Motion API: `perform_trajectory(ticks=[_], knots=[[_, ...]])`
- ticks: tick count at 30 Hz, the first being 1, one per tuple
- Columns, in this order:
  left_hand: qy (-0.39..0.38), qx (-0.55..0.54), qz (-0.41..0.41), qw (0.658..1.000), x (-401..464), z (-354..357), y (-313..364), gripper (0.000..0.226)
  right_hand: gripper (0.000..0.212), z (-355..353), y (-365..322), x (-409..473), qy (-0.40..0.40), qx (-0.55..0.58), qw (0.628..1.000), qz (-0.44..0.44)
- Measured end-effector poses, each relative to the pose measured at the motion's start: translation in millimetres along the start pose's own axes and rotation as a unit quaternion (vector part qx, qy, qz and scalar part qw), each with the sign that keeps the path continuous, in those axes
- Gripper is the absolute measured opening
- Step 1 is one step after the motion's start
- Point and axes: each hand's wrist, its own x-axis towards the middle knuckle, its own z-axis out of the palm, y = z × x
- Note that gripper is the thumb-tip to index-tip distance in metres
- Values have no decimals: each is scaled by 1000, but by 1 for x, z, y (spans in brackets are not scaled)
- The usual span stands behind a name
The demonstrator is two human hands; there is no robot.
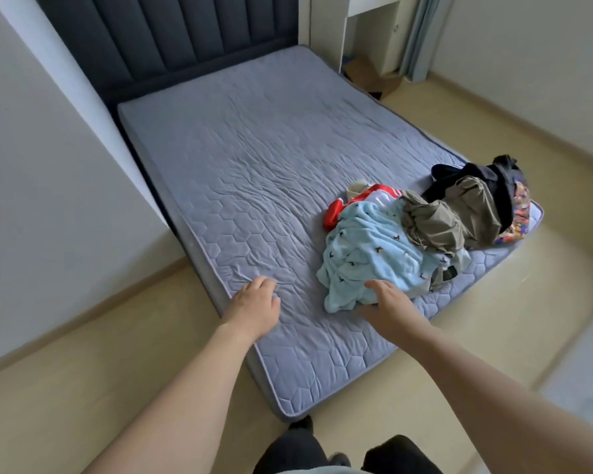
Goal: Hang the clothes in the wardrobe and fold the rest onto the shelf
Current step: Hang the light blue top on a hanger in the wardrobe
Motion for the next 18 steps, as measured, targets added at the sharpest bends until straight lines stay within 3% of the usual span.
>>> perform_trajectory(ticks=[9,13,18], knots=[[-31,-32,10,999,150,9,141,39,52,-107,117,126,-24,-17,999,15],[-47,-64,-44,996,223,27,202,38,54,-152,184,207,-59,-28,998,9],[-120,-99,-120,981,302,68,266,36,50,-192,252,295,-112,-60,992,-8]])
